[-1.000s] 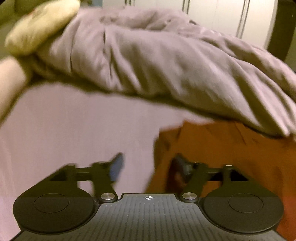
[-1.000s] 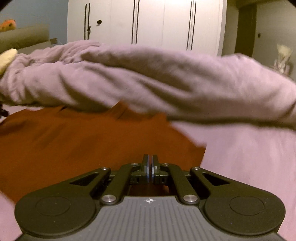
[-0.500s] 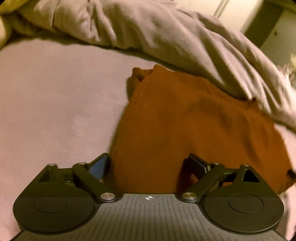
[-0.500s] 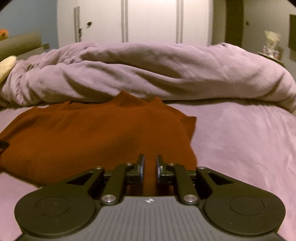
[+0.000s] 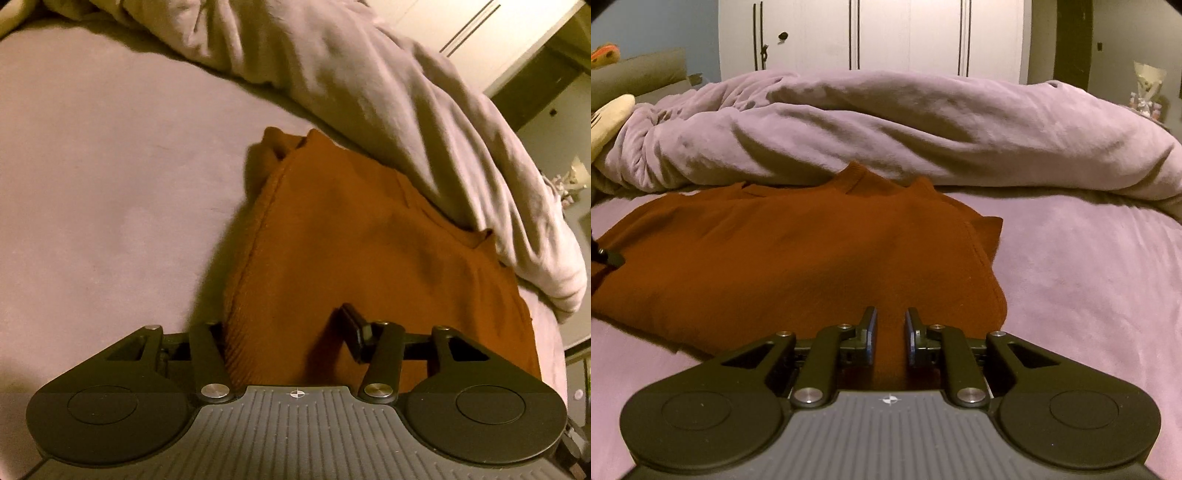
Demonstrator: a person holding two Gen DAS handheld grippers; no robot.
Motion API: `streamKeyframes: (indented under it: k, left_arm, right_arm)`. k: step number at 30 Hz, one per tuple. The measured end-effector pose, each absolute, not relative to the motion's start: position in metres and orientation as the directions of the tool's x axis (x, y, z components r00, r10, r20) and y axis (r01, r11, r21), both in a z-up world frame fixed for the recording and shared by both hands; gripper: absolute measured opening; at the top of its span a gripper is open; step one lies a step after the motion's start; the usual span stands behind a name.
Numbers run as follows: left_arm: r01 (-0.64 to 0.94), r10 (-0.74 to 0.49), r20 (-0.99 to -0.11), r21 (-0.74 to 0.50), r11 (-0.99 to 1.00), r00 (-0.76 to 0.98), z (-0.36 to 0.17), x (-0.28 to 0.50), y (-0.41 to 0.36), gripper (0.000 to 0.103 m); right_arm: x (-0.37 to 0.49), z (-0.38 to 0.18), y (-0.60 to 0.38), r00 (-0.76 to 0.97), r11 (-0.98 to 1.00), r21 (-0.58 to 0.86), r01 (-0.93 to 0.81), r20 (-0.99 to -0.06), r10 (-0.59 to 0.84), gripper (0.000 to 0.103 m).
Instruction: Fold small clothes
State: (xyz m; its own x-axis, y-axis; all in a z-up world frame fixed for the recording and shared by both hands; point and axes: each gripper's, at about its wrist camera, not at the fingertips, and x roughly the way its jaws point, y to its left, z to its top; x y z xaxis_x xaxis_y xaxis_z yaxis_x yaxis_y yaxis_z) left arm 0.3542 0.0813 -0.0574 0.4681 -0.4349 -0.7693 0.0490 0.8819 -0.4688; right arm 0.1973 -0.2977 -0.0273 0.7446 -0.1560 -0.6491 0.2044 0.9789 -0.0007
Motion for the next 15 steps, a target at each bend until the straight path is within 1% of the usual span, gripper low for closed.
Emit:
streamKeyframes:
  k: [1, 2, 4, 7, 10, 15]
  left_arm:
    - [0.056, -0.437, -0.771, -0.467, 0.882, 0.462, -0.057, 0.355, 0.081, 0.049]
    - [0.058, -0.438, -0.774, -0.466, 0.883, 0.457, -0.056, 0.356, 0.081, 0.040]
    - [0.057, -0.447, -0.773, -0.475, 0.878, 0.450, -0.052, 0.357, 0.083, 0.030]
    - [0.057, -0.434, -0.777, -0.462, 0.885, 0.455, -0.043, 0.357, 0.082, 0.026]
    - [0.076, -0.418, -0.775, -0.437, 0.896, 0.474, -0.029, 0.352, 0.075, 0.025]
    - [0.153, -0.404, -0.764, -0.381, 0.912, 0.503, 0.006, 0.344, 0.044, 0.024]
  right_arm:
    - [0.197, -0.027, -0.297, 0.745, 0.979, -0.003, 0.204, -0.648, -0.158, 0.016]
    - [0.197, -0.027, -0.296, 0.745, 0.979, -0.004, 0.203, -0.648, -0.157, 0.016]
    - [0.196, -0.026, -0.293, 0.746, 0.980, -0.006, 0.201, -0.647, -0.157, 0.018]
    - [0.195, -0.024, -0.290, 0.751, 0.982, -0.002, 0.191, -0.643, -0.148, 0.020]
    - [0.193, -0.025, -0.289, 0.750, 0.981, -0.009, 0.193, -0.644, -0.153, 0.020]
    - [0.183, -0.027, -0.286, 0.748, 0.972, -0.099, 0.215, -0.624, -0.229, 0.020]
